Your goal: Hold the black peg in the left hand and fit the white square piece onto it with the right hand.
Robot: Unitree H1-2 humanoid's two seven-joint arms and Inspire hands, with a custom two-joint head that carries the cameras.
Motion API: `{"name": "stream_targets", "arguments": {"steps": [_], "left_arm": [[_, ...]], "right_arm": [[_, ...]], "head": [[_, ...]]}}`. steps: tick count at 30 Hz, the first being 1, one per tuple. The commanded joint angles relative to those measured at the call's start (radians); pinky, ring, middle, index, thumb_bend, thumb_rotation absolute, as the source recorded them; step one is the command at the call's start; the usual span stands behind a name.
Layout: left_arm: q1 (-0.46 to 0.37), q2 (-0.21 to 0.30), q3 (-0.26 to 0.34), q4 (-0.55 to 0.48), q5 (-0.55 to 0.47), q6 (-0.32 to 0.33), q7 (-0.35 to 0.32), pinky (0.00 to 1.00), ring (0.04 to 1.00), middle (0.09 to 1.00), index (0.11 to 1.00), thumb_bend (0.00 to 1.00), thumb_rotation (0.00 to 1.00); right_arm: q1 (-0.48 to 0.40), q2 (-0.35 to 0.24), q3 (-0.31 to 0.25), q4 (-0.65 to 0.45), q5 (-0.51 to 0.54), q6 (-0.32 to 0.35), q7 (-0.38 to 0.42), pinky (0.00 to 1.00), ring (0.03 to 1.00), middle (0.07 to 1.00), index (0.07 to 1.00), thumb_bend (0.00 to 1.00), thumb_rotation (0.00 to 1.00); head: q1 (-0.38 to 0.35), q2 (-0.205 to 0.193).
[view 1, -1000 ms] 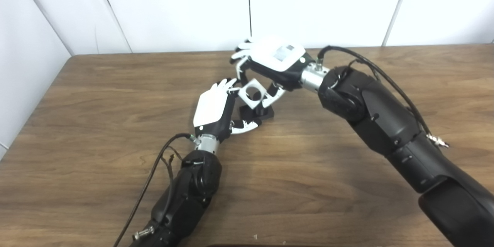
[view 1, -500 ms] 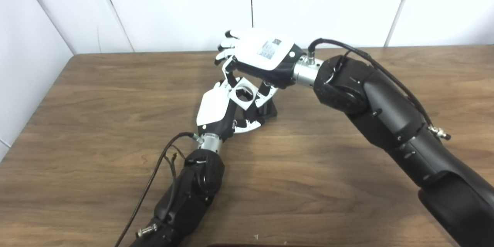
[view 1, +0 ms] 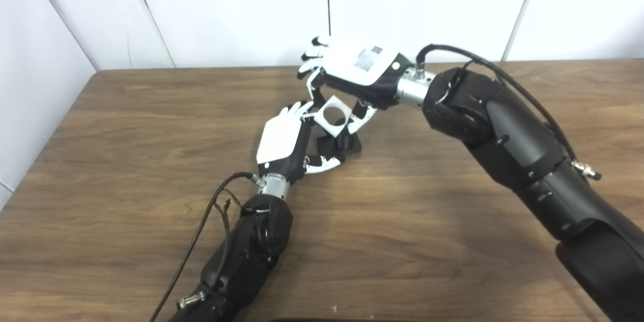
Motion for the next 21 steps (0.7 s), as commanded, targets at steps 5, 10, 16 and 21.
{"name": "stream_targets", "arguments": {"steps": [5,10,16,21], "left_arm": [[0.051,0.007,-0.045,0.053,0.031,0.047,-0.097,0.96,0.943,0.896,0.492,0.51,0.09],[0.054,0.005,-0.044,0.047,0.027,0.051,-0.102,0.98,0.947,0.898,0.492,0.51,0.09],[0.055,0.003,-0.044,0.053,0.028,0.044,-0.093,0.97,0.942,0.896,0.491,0.52,0.09],[0.056,0.002,-0.045,0.045,0.027,0.051,-0.102,0.97,0.946,0.9,0.492,0.51,0.09]], "right_arm": [[-0.067,-0.009,-0.024,0.0,-0.013,-0.005,-0.032,0.94,0.892,0.821,0.483,0.51,0.15],[-0.065,-0.011,-0.026,0.014,-0.025,-0.005,-0.043,0.95,0.897,0.823,0.485,0.51,0.15],[-0.057,-0.014,-0.029,0.03,-0.016,-0.012,-0.055,0.95,0.887,0.816,0.484,0.51,0.15],[-0.051,-0.014,-0.026,0.037,-0.02,-0.007,-0.051,0.96,0.892,0.819,0.484,0.51,0.15]], "head": [[0.007,0.005],[0.008,0.009],[0.01,0.011],[0.014,0.016]]}}
